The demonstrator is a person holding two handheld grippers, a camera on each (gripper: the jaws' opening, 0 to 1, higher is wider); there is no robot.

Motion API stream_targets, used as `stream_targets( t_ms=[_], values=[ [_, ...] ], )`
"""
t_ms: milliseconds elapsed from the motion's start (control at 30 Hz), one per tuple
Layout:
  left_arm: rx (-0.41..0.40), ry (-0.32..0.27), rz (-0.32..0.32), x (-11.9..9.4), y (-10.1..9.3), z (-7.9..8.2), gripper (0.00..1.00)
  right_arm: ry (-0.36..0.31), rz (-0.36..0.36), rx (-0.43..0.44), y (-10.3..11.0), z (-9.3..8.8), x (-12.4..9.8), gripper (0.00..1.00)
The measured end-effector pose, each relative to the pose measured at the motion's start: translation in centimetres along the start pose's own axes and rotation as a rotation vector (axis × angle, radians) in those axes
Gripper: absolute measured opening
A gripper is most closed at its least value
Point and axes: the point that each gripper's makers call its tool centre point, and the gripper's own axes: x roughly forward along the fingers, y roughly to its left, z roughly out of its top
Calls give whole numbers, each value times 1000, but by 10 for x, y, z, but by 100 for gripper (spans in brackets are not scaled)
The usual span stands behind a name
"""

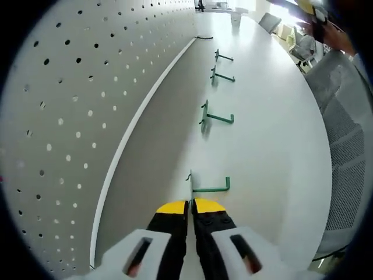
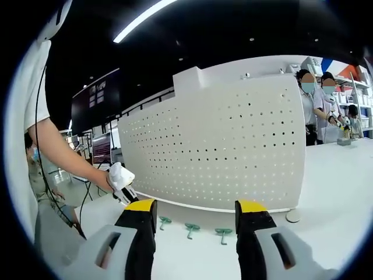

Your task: Insert the hook assembly into the mounting plate slot until the hook locks in place.

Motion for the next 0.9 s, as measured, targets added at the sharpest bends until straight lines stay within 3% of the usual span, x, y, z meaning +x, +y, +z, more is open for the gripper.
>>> stream_targets(
  t_ms=[333,533,900],
  values=[
    [10,-5,5,0,-1,0,2,3,-2,1,0,0,0,52],
    [-23,-59,41,-2,0,-1,1,3,-3,3,0,0,0,52],
    [-41,-61,47,-2,0,1,1,-1,0,3,0,1,0,51]
  ],
)
